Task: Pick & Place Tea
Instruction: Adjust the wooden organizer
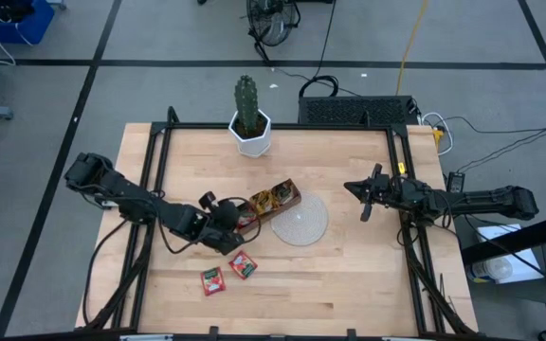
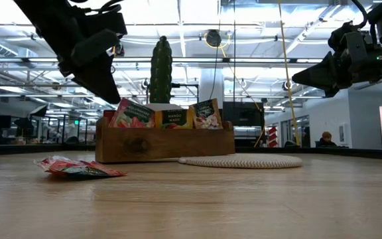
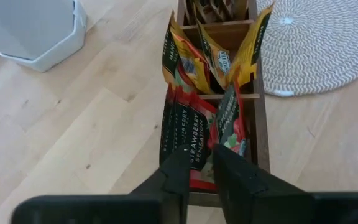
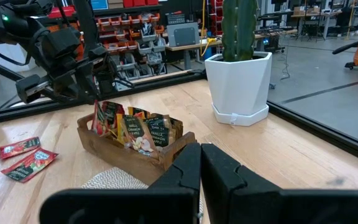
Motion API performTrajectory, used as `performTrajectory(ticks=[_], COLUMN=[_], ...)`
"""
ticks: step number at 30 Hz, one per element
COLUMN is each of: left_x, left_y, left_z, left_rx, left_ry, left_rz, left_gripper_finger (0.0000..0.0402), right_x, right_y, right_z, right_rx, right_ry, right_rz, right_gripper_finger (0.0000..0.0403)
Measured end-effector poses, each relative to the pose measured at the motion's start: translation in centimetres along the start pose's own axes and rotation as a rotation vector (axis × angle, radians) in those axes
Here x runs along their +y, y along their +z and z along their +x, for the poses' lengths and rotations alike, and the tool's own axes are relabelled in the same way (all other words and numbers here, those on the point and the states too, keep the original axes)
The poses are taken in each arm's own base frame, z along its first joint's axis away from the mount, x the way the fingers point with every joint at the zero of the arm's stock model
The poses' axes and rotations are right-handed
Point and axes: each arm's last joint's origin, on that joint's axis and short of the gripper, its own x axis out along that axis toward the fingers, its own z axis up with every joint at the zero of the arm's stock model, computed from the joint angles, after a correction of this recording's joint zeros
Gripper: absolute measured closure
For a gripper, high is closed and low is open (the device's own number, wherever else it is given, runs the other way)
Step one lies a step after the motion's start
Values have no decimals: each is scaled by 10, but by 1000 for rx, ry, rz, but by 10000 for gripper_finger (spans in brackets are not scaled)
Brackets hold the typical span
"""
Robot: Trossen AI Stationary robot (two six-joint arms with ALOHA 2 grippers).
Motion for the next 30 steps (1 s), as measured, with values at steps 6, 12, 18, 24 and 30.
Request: performTrajectory(ticks=[6, 12, 18, 24, 30], left_x=[1, 18, 47, 82, 100], left_y=[0, 8, 31, 54, 70], left_z=[0, -13, -14, 44, 90], left_rx=[-16, -159, -278, -44, -48], left_ry=[21, 194, 381, 190, -15], left_rz=[42, 91, 29, -72, 32], left_gripper_finger=[276, 242, 241, 240, 284], right_x=[0, 0, 0, 0, 0], right_y=[0, 0, 0, 0, 0], right_z=[0, 0, 0, 0, 0], right_rx=[0, 0, 0, 0, 0], right_ry=[0, 0, 0, 0, 0], right_rz=[0, 0, 0, 0, 0], right_gripper_finger=[403, 403, 403, 403, 403])
